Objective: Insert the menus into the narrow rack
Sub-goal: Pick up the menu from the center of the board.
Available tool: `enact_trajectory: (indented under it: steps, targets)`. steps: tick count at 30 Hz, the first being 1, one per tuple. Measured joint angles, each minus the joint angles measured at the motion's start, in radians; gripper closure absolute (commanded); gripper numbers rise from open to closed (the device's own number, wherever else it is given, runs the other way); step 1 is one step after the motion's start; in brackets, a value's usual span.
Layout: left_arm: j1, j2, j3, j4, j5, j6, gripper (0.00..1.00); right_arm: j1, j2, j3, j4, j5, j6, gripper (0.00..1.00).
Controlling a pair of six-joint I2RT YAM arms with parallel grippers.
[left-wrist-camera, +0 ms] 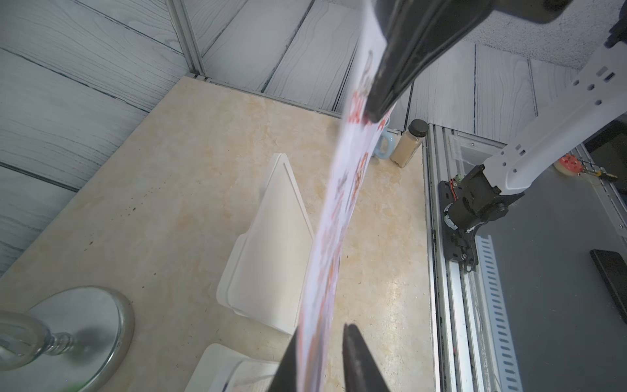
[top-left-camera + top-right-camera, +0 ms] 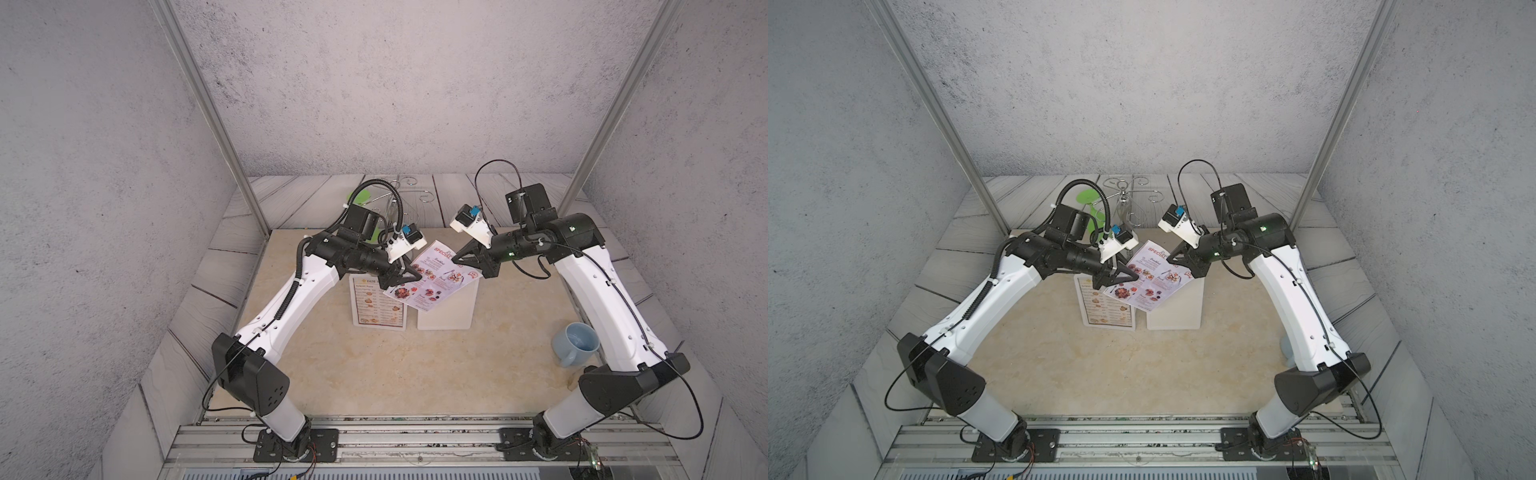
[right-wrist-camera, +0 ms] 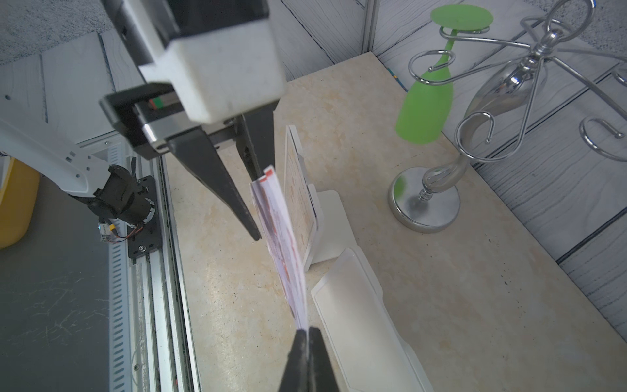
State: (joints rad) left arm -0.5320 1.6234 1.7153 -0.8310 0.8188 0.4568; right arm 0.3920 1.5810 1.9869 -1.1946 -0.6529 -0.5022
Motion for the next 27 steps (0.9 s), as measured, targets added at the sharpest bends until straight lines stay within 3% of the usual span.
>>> enact_trajectory:
  steps: [10,14,21,27]
  targets:
    - [0.000,0.001,0.008,-0.011,-0.003,0.007,1.00,-0.013,0.000,-0.011,0.034,-0.039,0.010,1.00]
    - [0.000,0.001,0.008,-0.010,-0.010,0.004,1.00,-0.021,0.000,-0.033,0.060,-0.053,0.031,0.99]
    - [0.000,0.001,0.008,0.016,-0.014,-0.021,1.00,-0.047,-0.003,-0.097,0.157,-0.053,0.121,0.60]
    - [0.000,0.001,0.009,0.050,-0.016,-0.047,1.00,-0.107,-0.003,-0.130,0.266,-0.048,0.218,0.43]
